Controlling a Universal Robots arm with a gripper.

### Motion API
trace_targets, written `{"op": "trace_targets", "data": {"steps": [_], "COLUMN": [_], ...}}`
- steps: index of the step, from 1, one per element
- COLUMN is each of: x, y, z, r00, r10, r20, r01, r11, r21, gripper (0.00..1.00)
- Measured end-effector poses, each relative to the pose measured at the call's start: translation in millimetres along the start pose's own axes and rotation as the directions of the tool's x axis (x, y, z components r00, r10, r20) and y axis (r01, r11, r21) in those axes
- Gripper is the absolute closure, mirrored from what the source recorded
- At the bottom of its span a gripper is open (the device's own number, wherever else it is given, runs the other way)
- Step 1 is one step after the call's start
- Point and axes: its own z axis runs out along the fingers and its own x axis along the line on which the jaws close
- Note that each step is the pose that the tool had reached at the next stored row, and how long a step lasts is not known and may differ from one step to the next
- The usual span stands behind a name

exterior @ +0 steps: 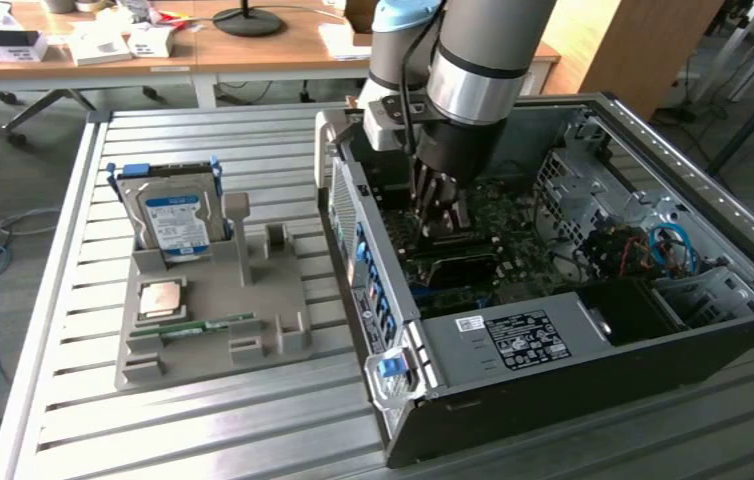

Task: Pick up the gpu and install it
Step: 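Press down on the gpu until it lock into place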

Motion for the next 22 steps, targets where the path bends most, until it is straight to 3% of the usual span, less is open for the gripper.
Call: {"op": "trace_targets", "data": {"steps": [7,22], "x": [0.2,0.4], "y": [16.1,28.9], "z": [0.6,1.1], "r00": [1.0000,1.0000], "r10": [0.000,0.000], "r20": [0.0001,0.0001], "r01": [0.000,0.000], "r11": [1.0000,1.0000], "r21": [0.0021,0.0025], "gripper": [0.89,0.89]}}
